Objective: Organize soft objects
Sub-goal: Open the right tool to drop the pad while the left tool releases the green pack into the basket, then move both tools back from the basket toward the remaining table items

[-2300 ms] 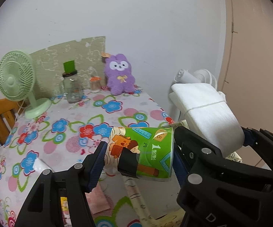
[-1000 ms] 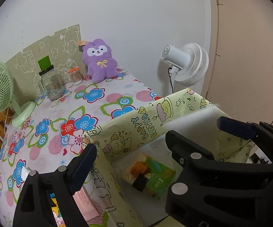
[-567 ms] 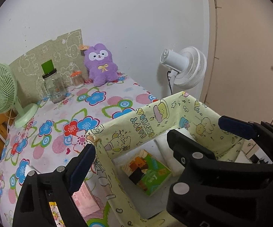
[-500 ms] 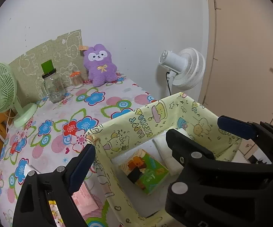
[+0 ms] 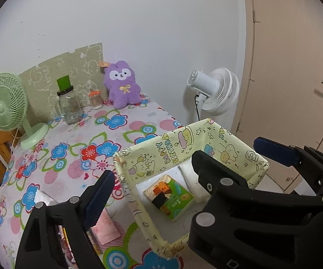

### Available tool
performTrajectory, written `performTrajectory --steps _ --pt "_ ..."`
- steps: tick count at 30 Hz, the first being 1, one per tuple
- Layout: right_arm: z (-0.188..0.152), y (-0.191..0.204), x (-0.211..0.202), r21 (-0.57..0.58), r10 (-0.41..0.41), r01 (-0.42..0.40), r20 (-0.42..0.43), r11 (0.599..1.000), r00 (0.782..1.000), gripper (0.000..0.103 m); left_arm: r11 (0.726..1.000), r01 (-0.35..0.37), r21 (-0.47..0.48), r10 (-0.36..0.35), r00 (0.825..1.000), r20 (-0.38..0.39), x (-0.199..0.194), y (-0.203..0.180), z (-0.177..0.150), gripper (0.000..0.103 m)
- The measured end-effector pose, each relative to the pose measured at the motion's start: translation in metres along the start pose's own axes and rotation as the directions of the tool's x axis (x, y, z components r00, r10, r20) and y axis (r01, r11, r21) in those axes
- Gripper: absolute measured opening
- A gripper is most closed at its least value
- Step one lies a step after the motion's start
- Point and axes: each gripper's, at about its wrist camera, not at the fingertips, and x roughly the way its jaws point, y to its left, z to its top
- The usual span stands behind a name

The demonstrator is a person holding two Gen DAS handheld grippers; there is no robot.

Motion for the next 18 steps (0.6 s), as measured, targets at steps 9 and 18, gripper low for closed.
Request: performTrajectory --steps 9,18 --pt "-0.002 0.023 -0.021 -0.026 0.000 0.001 0.058 1.000 0.998 0.094 1.000 -0.015 -0.015 0.016 0.998 0.056 -0.029 0.015 -0.008 0.089" --pt "-0.007 0.047 -0.038 -0.047 0.023 -0.019 0.093 0.999 0.995 0.097 0.998 -0.048 -0.038 0.051 0.995 0.089 -0.051 0.033 -0.016 0.089"
